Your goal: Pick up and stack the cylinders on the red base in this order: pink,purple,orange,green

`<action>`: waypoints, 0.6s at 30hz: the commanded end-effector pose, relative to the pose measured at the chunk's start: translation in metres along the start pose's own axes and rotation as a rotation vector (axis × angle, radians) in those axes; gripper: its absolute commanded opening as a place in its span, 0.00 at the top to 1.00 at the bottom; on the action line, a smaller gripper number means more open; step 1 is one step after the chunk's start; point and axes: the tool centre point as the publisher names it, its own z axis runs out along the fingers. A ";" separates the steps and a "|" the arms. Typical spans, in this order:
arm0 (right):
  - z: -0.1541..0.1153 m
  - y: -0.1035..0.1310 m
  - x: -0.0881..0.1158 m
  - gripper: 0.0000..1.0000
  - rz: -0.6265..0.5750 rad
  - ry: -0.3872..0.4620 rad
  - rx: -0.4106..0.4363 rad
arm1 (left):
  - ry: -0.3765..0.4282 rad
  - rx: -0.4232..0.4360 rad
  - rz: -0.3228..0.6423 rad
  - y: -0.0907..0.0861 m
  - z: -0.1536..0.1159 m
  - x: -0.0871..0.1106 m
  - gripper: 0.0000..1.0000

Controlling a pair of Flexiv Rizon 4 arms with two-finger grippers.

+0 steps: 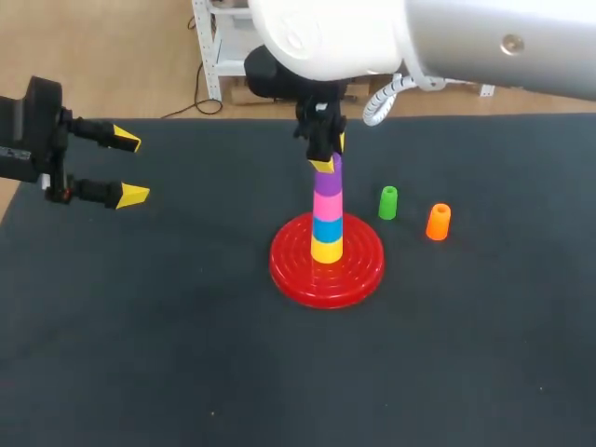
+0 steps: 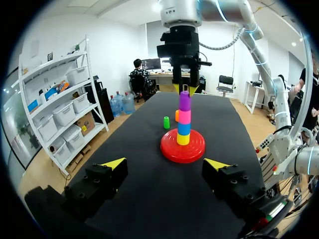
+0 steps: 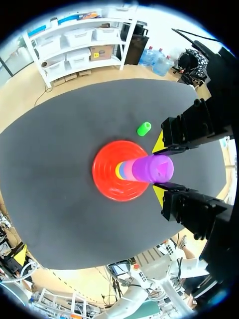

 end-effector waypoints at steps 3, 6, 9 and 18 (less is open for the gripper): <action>0.017 -0.002 -0.004 1.00 0.007 0.005 -0.029 | -0.005 -0.001 0.003 0.000 0.000 0.001 0.00; 0.008 -0.001 -0.002 0.94 0.013 -0.043 -0.017 | -0.005 -0.001 0.003 0.000 0.000 0.001 0.00; -0.015 0.000 0.004 0.00 0.026 -0.109 0.028 | -0.005 -0.001 0.003 0.000 0.000 0.001 0.00; -0.061 -0.021 0.054 0.00 0.127 -0.211 0.116 | -0.005 -0.001 0.003 0.000 0.000 0.001 0.00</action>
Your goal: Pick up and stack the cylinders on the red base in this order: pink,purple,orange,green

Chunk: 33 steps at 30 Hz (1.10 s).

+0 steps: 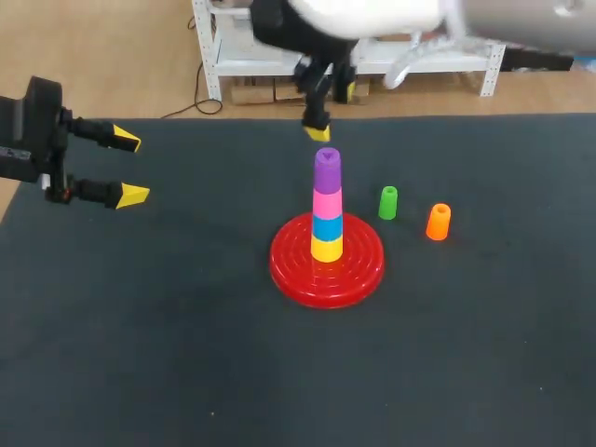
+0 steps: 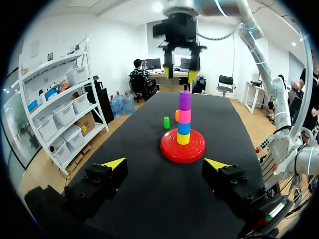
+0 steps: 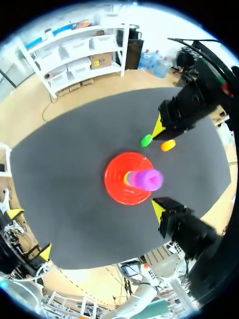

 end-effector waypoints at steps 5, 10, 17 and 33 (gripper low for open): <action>0.016 -0.027 0.092 0.00 0.170 -0.087 0.048 | -0.005 -0.001 0.003 0.000 0.000 0.001 0.00; 0.059 -0.045 0.131 0.00 0.308 -0.057 0.018 | -0.005 -0.001 0.003 0.000 0.000 0.001 0.00; 0.116 -0.059 0.152 0.00 0.395 -0.043 -0.067 | -0.005 -0.001 0.003 0.000 0.000 0.001 0.00; 0.144 -0.053 0.137 0.00 0.358 -0.076 -0.072 | -0.005 -0.001 0.003 0.000 0.000 0.001 0.00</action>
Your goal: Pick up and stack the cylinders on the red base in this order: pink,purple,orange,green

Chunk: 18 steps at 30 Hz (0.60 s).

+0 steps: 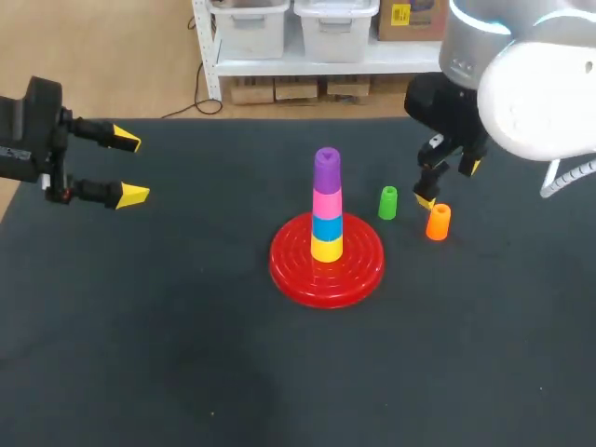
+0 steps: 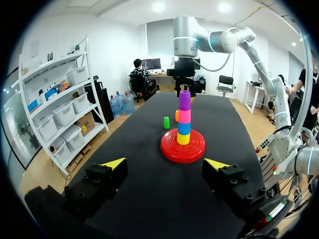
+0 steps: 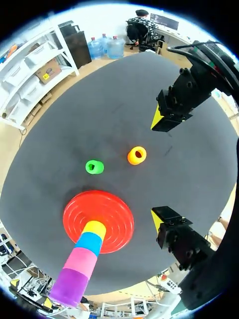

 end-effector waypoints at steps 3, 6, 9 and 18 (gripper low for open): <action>-0.001 0.001 0.005 0.00 0.001 -0.032 0.003 | -0.005 -0.001 0.003 0.000 0.000 0.001 0.00; -0.001 0.001 0.005 0.00 0.001 -0.032 0.003 | -0.005 -0.001 0.003 0.000 0.000 0.001 0.00; -0.001 0.001 0.005 0.00 0.001 -0.032 0.003 | -0.005 -0.001 0.003 0.000 0.000 0.001 0.00; 0.002 -0.001 0.004 0.00 0.008 -0.027 0.005 | -0.005 -0.001 0.003 0.000 0.000 0.001 0.00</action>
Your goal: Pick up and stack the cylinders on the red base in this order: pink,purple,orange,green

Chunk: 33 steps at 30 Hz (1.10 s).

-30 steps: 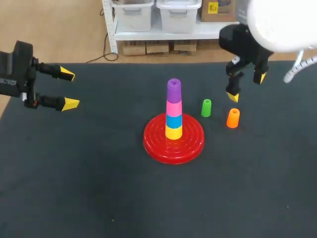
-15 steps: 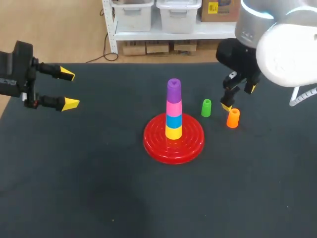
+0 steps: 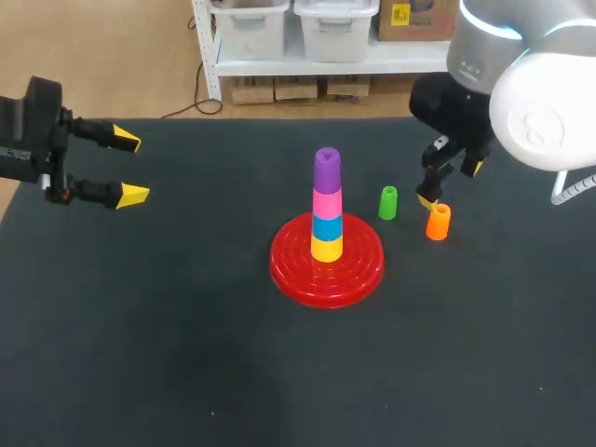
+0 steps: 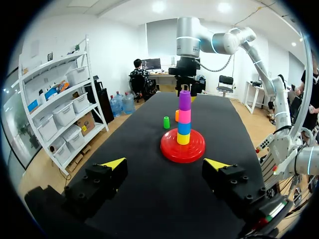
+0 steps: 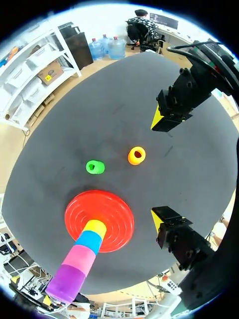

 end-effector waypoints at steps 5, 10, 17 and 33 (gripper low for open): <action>0.019 -0.011 -0.006 0.00 0.036 0.027 -0.029 | -0.005 -0.001 0.003 0.000 0.000 0.001 0.00; 0.038 -0.018 -0.010 0.00 0.051 0.029 -0.036 | -0.005 -0.001 0.003 0.000 0.000 0.001 0.00; 0.053 -0.020 -0.013 0.00 0.048 0.070 -0.020 | -0.005 -0.001 0.003 0.000 0.000 0.001 0.00; 0.086 -0.030 -0.012 0.04 0.085 0.146 -0.051 | -0.005 -0.001 0.003 0.000 0.000 0.001 0.00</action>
